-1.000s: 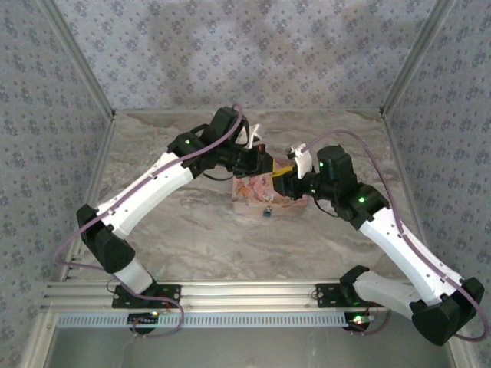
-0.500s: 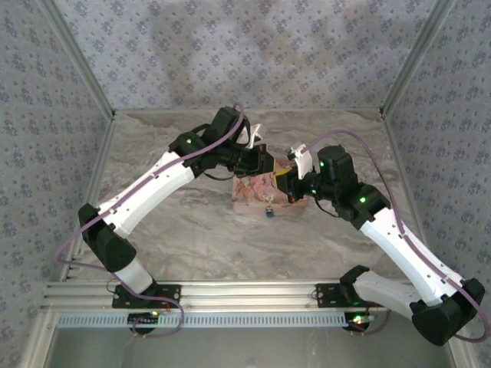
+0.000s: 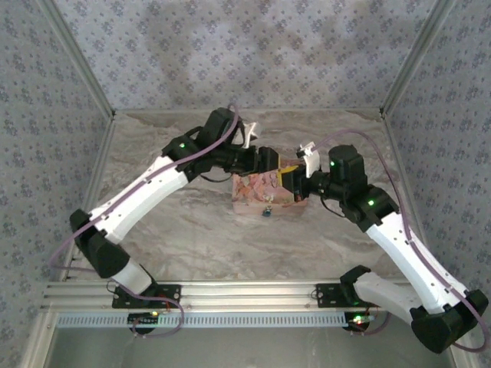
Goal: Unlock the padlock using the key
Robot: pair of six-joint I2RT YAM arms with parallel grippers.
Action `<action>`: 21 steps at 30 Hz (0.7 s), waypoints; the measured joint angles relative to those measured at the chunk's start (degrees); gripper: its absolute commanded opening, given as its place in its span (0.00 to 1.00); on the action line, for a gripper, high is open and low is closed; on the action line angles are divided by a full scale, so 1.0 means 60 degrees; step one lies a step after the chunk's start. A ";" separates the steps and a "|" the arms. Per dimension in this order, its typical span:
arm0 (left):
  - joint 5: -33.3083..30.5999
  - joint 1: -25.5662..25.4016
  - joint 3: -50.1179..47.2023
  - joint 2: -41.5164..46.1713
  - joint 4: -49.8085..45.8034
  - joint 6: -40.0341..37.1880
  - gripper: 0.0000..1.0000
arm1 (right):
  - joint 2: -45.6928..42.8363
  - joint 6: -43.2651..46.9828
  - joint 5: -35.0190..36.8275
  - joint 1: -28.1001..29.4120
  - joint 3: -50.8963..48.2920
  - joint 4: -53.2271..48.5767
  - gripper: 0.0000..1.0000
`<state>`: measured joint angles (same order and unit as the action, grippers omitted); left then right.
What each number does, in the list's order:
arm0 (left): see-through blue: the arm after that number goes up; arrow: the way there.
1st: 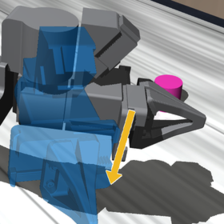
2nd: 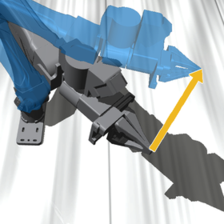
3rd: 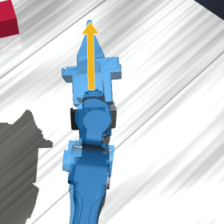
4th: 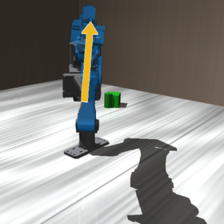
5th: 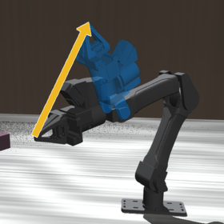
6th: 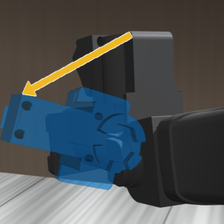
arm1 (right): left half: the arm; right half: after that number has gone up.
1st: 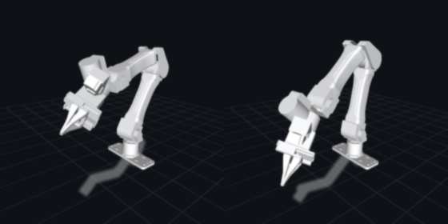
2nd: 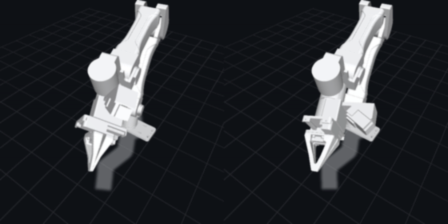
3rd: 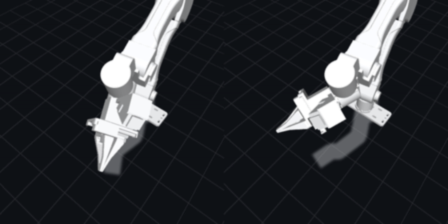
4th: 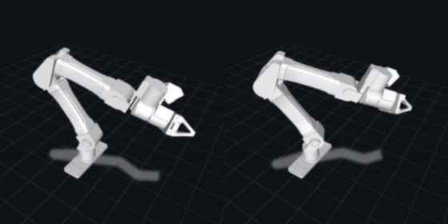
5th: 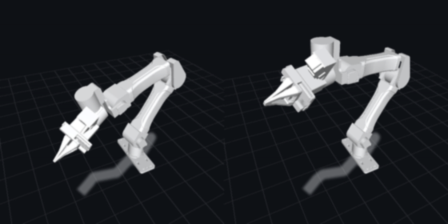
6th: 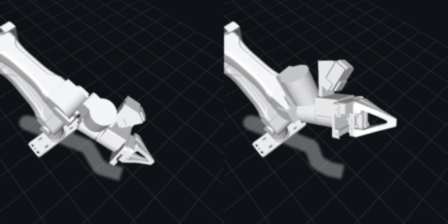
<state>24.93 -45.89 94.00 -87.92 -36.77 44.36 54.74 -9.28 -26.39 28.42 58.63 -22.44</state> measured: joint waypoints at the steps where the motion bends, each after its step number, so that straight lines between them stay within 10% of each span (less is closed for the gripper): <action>1: -0.0055 0.0055 -0.0335 0.0306 0.0226 0.0015 0.67 | -0.0062 -0.0131 -0.0197 -0.0127 -0.0033 0.0087 0.00; 11: 0.0106 0.0459 -0.3942 0.3096 0.3657 -0.0237 0.38 | -0.0160 -0.3096 -0.2710 -0.1118 -0.0608 0.2783 0.00; 21: 0.1020 0.0331 -0.5410 0.3599 0.6390 -0.0240 0.42 | -0.0164 -0.5646 -0.3934 -0.0896 -0.0659 0.5257 0.00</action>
<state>31.05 -43.90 61.54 -66.32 1.56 42.92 53.76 -43.16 -50.00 23.05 54.68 9.10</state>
